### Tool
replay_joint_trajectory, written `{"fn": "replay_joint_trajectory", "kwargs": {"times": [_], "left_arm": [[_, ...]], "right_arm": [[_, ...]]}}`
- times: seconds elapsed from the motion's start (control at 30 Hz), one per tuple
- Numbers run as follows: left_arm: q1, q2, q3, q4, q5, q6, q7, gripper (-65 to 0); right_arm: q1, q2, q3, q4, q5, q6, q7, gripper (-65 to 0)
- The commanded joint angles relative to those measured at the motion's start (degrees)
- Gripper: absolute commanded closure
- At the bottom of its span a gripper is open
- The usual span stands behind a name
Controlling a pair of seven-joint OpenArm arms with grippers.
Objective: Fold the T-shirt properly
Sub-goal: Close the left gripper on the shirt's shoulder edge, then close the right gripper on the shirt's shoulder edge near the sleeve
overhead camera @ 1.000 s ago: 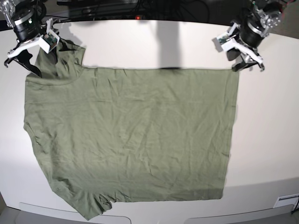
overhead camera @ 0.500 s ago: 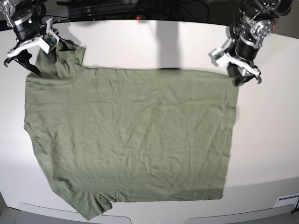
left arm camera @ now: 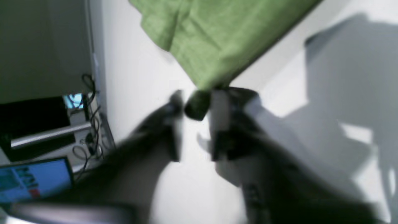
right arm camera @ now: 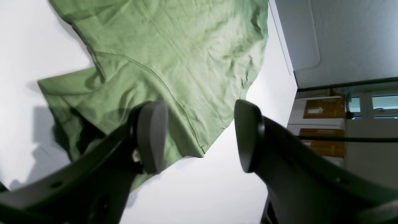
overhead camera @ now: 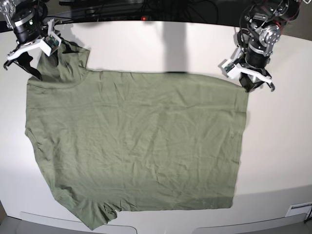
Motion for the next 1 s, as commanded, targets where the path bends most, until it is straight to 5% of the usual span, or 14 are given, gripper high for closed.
{"fn": "replay_joint_trajectory", "kwargs": {"times": [0.0,0.13,0.27,0.37,0.97], "left_arm": [[1.8,0.7,1.2,-2.2,-1.9,-4.6,0.7,0.0],[1.7,0.7,1.2,-1.4,0.5,-4.6,0.6,0.0],[1.7,0.7,1.2,0.4,0.5,-4.6,0.6,0.0],[1.7,0.7,1.2,1.2,0.5,-4.6,0.6,0.0],[1.7,0.8,1.2,1.4,-0.3,-4.6,2.2,0.0]], "right_arm": [[-0.3,0.7,0.4,0.9,1.8,-0.4,-0.4,-34.7],[-0.5,0.7,0.4,0.9,9.4,3.2,-9.7,-34.7],[-0.5,0.7,0.4,0.9,10.7,8.9,-12.2,-34.8],[-0.6,0.7,0.4,0.7,11.0,14.4,-12.9,-40.8],[0.0,6.7,0.4,-14.4,7.5,12.3,-12.1,-43.5]]}}
